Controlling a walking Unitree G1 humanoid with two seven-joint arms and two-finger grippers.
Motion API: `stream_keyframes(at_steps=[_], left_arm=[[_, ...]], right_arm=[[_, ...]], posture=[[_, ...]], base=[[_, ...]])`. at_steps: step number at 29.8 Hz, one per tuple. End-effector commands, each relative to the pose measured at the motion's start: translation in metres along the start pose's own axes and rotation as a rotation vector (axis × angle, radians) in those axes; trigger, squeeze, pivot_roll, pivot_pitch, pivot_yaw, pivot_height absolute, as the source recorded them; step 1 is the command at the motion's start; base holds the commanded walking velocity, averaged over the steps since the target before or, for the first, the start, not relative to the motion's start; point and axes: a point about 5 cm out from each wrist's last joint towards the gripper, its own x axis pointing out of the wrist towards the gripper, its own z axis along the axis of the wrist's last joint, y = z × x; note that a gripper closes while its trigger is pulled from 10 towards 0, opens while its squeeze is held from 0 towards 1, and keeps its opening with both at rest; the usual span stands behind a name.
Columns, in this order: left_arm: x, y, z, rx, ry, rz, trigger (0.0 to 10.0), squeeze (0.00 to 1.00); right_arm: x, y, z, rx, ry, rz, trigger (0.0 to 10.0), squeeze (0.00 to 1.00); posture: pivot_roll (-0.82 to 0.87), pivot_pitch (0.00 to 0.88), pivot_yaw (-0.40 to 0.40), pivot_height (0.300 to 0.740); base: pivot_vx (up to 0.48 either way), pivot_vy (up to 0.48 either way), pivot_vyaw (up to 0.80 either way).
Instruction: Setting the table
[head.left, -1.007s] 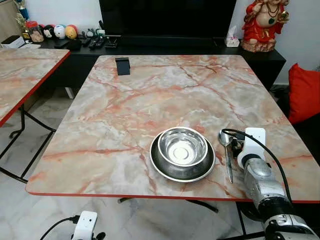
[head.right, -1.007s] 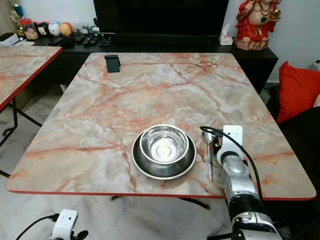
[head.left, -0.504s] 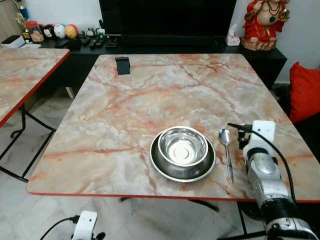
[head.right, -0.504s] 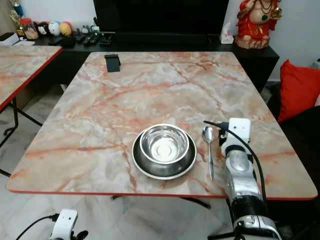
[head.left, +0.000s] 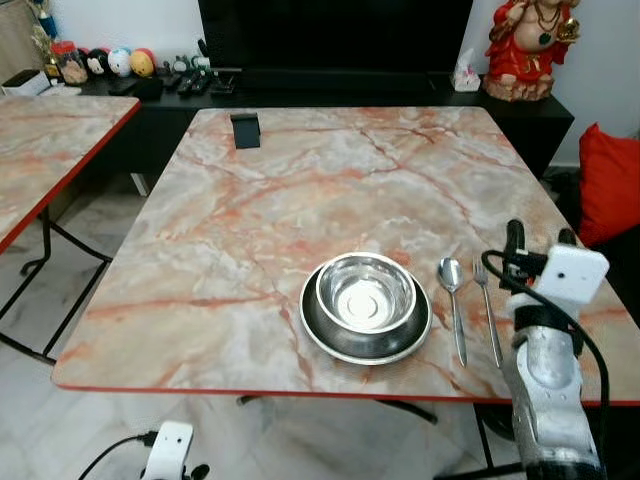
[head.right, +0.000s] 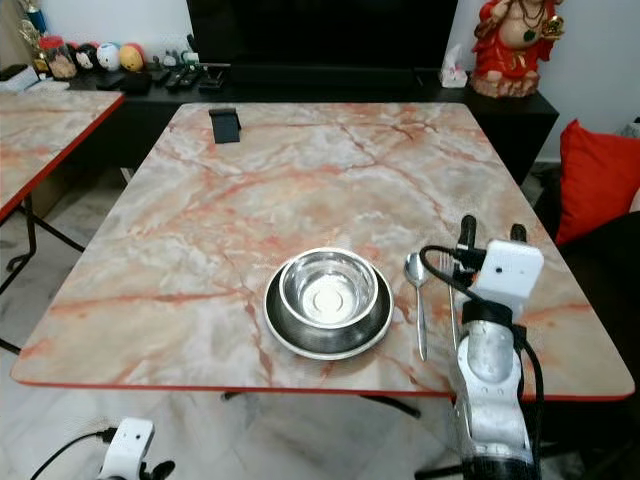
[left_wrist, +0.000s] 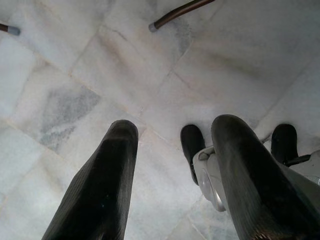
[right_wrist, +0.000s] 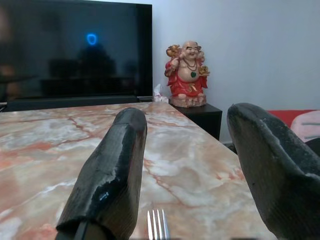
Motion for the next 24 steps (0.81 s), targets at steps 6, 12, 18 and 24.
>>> stream_keyframes(at_steps=[6,12,18,24], left_arm=[[-0.001,0.0,-0.003,-0.009,0.005,0.001,10.0,0.0],[-0.001,-0.001,-0.003,-0.009,0.007,0.001,10.0,0.0],[-0.001,0.0,-0.005,-0.007,0.019,0.005,10.0,0.0],[-0.001,-0.001,-0.006,-0.01,0.019,0.001,10.0,0.0]], right_arm=[[0.011,0.015,0.015,0.037,-0.034,0.006,10.0,0.0],[0.018,0.024,0.021,0.042,-0.048,0.034,10.0,0.0],[0.017,0.027,0.018,0.044,-0.034,0.033,10.0,0.0],[0.02,0.024,0.018,0.009,-0.031,0.033,10.0,0.0]], posture=[[-0.01,0.0,-0.016,0.74],[-0.01,0.0,-0.014,0.74],[0.0,0.0,-0.007,0.74],[-0.01,0.0,-0.008,0.74]], base=[[0.0,0.0,0.0],[0.0,0.0,0.0],[0.0,0.0,0.0],[0.0,0.0,0.0]])
